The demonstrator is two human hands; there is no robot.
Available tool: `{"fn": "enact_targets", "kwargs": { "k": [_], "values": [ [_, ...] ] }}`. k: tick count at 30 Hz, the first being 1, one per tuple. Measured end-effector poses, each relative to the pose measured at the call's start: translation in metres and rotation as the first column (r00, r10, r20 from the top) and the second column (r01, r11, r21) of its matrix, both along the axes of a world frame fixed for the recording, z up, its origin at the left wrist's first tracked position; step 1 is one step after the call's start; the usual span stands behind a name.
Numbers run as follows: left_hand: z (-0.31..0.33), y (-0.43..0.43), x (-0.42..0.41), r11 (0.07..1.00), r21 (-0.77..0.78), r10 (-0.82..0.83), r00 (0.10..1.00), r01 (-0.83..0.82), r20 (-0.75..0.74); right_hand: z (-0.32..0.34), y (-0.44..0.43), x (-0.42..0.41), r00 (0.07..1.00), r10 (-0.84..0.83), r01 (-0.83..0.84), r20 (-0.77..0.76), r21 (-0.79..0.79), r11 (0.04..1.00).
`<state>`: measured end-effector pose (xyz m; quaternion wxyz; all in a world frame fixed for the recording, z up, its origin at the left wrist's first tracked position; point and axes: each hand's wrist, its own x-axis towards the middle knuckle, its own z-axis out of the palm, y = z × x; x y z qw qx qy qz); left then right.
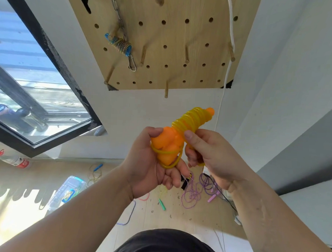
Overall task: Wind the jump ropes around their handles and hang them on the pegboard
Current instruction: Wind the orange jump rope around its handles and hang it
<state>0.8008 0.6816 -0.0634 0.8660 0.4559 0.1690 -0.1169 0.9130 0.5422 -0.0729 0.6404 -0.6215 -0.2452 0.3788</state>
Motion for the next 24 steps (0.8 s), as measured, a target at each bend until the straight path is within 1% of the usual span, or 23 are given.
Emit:
{"fn": "enact_targets", "kwargs": {
  "k": [3,5,7,8,9,10,11,12,13,14,15,16,17,18,19,20,21,23,24],
  "values": [
    [0.004,-0.001,0.003,0.999,0.002,-0.048,0.999,0.048,0.022,-0.004,0.0,-0.003,0.982,0.014,0.01,-0.19,0.124,0.992],
    [0.003,-0.001,0.004,0.996,0.01,-0.092,0.995,0.092,0.027,-0.008,0.003,-0.007,0.951,-0.009,0.055,-0.308,0.139,0.989],
    [0.0,0.0,0.004,0.988,0.04,-0.147,0.989,0.146,0.006,-0.01,0.003,-0.011,0.925,-0.044,0.097,-0.377,0.122,0.988],
    [-0.001,0.001,0.003,0.98,0.094,-0.175,0.984,0.176,-0.012,-0.012,0.002,-0.012,0.917,-0.053,0.107,-0.395,0.114,0.988],
    [-0.001,0.002,0.002,0.962,0.192,-0.186,0.982,0.191,-0.044,-0.014,0.002,-0.013,0.908,-0.062,0.115,-0.414,0.104,0.988],
    [-0.002,0.004,0.001,0.923,0.336,-0.173,0.982,0.189,-0.076,-0.015,0.001,-0.013,0.895,-0.073,0.124,-0.441,0.089,0.988],
    [-0.003,0.005,0.0,0.844,0.511,-0.141,0.987,0.162,-0.081,-0.017,0.0,-0.012,0.878,-0.075,0.125,-0.473,0.076,0.989],
    [-0.003,0.009,-0.002,0.717,0.69,-0.112,0.993,0.101,-0.028,-0.018,-0.001,-0.012,0.86,-0.053,0.107,-0.508,0.076,0.991],
    [-0.002,0.014,-0.004,0.542,0.84,-0.1,0.992,-0.012,0.078,-0.019,-0.003,-0.011,0.838,-0.024,0.081,-0.545,0.081,0.993],
    [-0.001,0.02,-0.006,0.377,0.92,-0.134,0.976,-0.112,0.173,-0.019,-0.004,-0.01,0.814,-0.001,0.056,-0.581,0.077,0.995],
    [0.003,0.023,-0.008,0.222,0.961,-0.222,0.951,-0.165,0.214,-0.019,-0.006,-0.01,0.792,0.015,0.029,-0.61,0.062,0.998],
    [0.007,0.026,-0.008,0.107,0.973,-0.334,0.914,-0.205,0.229,-0.019,-0.007,-0.011,0.782,0.032,-0.008,-0.623,0.041,0.999],
    [0.009,0.029,-0.005,0.028,0.97,-0.44,0.868,-0.242,0.23,-0.019,-0.008,-0.014,0.778,0.049,-0.05,-0.626,0.016,0.999],
    [0.012,0.03,-0.002,-0.009,0.96,-0.512,0.826,-0.28,0.237,-0.018,-0.008,-0.017,0.777,0.068,-0.091,-0.625,-0.005,0.996],
    [0.013,0.03,0.001,0.012,0.955,-0.536,0.805,-0.295,0.255,-0.015,-0.007,-0.02,0.776,0.083,-0.12,-0.625,-0.017,0.993],
    [0.012,0.029,0.003,0.061,0.955,-0.512,0.812,-0.29,0.279,-0.014,-0.006,-0.023,0.779,0.088,-0.132,-0.621,-0.025,0.991],
    [0.01,0.027,0.004,0.138,0.951,-0.46,0.832,-0.278,0.31,-0.012,-0.006,-0.026,0.791,0.089,-0.138,-0.605,-0.035,0.99],
    [0.007,0.019,0.002,0.374,0.891,-0.288,0.881,-0.258,0.375,-0.006,-0.005,-0.029,0.851,0.081,-0.145,-0.518,-0.084,0.986],
    [0.005,0.013,0.0,0.474,0.839,-0.19,0.899,-0.267,0.394,-0.004,-0.004,-0.031,0.889,0.07,-0.139,-0.453,-0.121,0.983]
  ]
}}
